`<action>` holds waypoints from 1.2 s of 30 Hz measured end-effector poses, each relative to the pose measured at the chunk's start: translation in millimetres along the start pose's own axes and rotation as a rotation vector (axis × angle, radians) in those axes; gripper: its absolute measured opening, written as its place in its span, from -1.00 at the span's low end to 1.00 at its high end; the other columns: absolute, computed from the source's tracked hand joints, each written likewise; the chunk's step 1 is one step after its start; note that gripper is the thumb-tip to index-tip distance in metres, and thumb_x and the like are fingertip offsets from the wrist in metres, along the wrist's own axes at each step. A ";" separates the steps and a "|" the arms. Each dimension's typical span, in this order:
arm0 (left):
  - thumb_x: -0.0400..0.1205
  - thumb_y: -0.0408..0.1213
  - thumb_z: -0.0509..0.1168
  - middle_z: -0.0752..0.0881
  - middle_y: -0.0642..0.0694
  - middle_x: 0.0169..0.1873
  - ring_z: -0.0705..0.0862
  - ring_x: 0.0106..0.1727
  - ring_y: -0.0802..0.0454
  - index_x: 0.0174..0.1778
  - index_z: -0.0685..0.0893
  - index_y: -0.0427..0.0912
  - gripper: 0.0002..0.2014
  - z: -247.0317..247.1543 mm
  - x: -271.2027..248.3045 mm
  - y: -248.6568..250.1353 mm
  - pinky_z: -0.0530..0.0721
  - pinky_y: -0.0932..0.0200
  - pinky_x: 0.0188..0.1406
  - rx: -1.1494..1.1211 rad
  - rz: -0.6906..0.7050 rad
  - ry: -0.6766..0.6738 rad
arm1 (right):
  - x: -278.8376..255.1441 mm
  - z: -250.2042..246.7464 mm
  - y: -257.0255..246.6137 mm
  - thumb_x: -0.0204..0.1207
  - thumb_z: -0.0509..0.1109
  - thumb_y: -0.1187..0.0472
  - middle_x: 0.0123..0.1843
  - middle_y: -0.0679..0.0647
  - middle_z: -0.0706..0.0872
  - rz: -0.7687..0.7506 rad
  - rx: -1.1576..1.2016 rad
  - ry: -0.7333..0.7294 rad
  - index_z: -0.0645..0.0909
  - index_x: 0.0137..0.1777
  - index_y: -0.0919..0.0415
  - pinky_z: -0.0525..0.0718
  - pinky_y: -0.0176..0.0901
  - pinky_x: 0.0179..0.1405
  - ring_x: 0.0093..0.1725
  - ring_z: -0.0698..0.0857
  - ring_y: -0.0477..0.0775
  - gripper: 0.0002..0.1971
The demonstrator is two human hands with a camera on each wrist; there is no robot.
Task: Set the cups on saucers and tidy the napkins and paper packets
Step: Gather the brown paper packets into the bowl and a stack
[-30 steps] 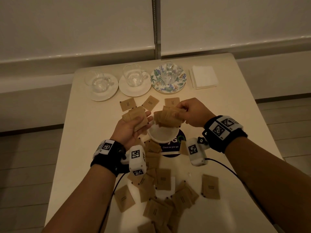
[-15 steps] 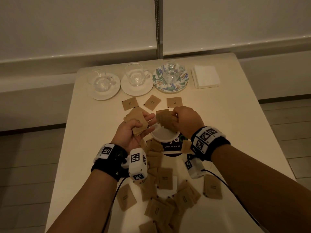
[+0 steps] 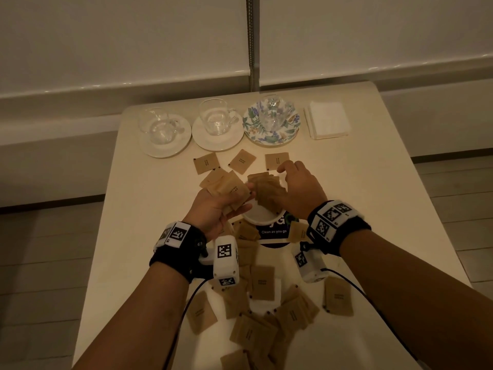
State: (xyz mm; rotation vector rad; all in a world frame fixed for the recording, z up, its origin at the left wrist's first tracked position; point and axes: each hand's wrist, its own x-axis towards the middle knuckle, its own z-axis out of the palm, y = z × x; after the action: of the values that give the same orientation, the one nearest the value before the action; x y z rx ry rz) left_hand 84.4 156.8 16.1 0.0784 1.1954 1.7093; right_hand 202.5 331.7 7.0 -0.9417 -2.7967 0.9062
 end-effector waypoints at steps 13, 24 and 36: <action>0.56 -0.48 0.42 0.80 -0.32 0.04 0.80 0.03 -0.24 0.21 0.73 -0.30 -0.71 22.2 3.5 0.3 0.76 0.08 -0.22 0.382 -0.019 -0.076 | 9.5 -40.9 -48.8 0.42 0.60 0.12 -0.04 0.01 0.77 -0.158 0.363 -0.255 0.76 0.04 0.07 0.69 -0.22 -0.08 -0.12 0.71 -0.06 -0.79; 0.66 -0.37 0.31 0.74 -0.30 0.22 0.73 0.25 -0.28 0.27 0.73 -0.21 -0.73 8.8 2.9 -2.8 0.78 -0.05 -0.02 0.233 -0.016 -0.112 | 11.3 -37.4 -26.2 0.53 0.51 0.07 -0.17 -0.07 0.72 -0.136 0.321 -0.322 0.78 0.07 0.23 0.59 -0.25 -0.15 -0.20 0.64 -0.15 -0.75; 0.70 -0.41 0.26 0.80 -0.26 0.13 0.80 0.12 -0.13 0.26 0.67 -0.35 -0.76 -4.5 8.5 7.8 0.80 0.09 -0.14 -0.003 0.073 0.195 | 4.3 -25.8 -16.6 0.51 0.42 0.18 -0.24 0.01 0.63 -0.057 -0.030 -0.250 0.62 -0.18 0.21 0.49 -0.19 -0.25 -0.21 0.60 0.06 -0.89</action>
State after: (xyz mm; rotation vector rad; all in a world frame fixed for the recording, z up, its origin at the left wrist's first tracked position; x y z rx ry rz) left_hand 72.5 160.1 15.6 -0.0485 1.3466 1.8149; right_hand 196.0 336.7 36.9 -0.7982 -3.0333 1.0448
